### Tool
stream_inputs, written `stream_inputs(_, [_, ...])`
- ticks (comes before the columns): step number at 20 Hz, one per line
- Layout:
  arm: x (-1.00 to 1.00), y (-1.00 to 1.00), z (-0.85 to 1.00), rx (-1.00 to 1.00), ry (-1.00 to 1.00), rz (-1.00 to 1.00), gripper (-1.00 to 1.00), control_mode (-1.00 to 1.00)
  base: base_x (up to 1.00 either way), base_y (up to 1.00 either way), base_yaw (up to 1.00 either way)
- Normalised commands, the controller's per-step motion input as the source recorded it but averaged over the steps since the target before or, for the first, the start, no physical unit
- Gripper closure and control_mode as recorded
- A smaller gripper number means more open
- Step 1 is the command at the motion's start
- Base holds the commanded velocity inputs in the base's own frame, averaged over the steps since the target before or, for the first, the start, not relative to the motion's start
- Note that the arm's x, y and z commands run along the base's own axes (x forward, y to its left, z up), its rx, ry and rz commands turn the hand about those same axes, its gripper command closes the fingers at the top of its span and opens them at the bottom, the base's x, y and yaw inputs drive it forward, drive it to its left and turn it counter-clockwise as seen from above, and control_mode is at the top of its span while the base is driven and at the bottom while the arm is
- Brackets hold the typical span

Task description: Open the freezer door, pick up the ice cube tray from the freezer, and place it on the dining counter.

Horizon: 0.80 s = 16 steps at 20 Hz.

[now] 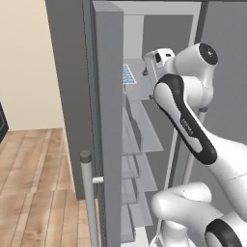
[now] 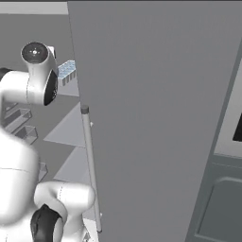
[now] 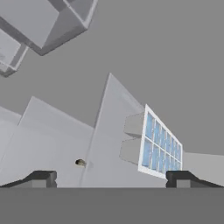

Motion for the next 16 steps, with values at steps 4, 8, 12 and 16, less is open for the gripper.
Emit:
stream_inputs(4, [0.61, 0.00, -0.17, 0.00, 0.01, 0.00, -1.00, -1.00, 0.00, 0.00, 0.00])
stream_inputs(8, [0.51, 0.00, -0.09, 0.00, 0.04, 0.00, -1.00, -1.00, 0.00, 0.00, 0.00])
stream_inputs(12, [0.42, 0.00, -0.01, 0.00, 0.14, 0.00, -1.00, -1.00, 0.00, 0.00, 0.00])
stream_inputs(16, [0.41, 0.03, -0.03, 0.00, 0.13, 0.00, -1.00, -1.00, 0.00, 0.00, 0.00])
